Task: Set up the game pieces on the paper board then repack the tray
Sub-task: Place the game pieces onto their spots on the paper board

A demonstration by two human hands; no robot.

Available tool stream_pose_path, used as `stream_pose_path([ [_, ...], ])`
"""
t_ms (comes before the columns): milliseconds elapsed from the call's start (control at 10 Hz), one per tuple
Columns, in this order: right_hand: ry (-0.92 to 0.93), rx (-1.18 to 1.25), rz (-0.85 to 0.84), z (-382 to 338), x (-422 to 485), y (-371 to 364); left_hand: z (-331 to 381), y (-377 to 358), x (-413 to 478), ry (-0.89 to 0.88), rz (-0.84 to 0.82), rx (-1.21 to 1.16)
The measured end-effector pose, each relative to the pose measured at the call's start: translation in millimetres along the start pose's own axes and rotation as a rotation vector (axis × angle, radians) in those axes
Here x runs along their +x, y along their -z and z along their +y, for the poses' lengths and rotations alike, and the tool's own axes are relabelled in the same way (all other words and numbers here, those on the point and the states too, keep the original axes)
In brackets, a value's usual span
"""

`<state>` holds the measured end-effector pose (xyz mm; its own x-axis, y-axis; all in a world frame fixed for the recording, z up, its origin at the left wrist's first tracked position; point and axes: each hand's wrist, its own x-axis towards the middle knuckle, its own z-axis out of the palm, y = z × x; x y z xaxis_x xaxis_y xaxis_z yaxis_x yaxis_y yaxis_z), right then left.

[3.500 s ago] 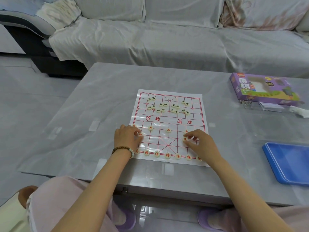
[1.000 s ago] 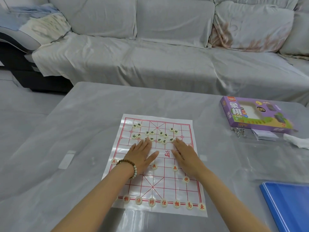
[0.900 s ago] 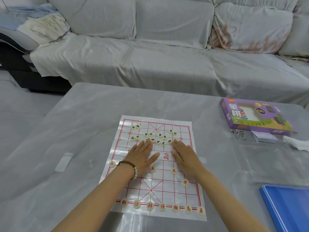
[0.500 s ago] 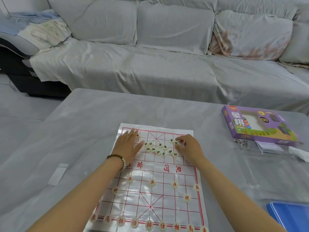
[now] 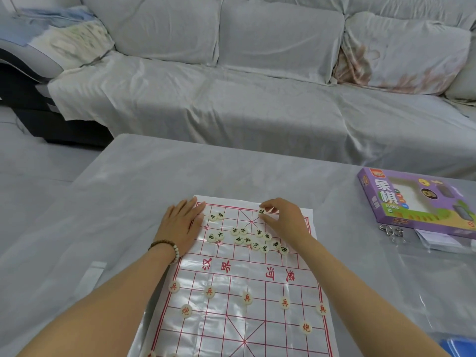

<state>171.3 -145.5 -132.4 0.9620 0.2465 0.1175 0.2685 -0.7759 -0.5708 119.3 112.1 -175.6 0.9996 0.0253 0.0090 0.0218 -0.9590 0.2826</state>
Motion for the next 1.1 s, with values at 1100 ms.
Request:
stream_pose_path([
  [1100,-0.120,0.066,-0.019,3.3,17.9,-26.5,-4.3,-5.0,2.3,0.000,0.025,-0.013],
])
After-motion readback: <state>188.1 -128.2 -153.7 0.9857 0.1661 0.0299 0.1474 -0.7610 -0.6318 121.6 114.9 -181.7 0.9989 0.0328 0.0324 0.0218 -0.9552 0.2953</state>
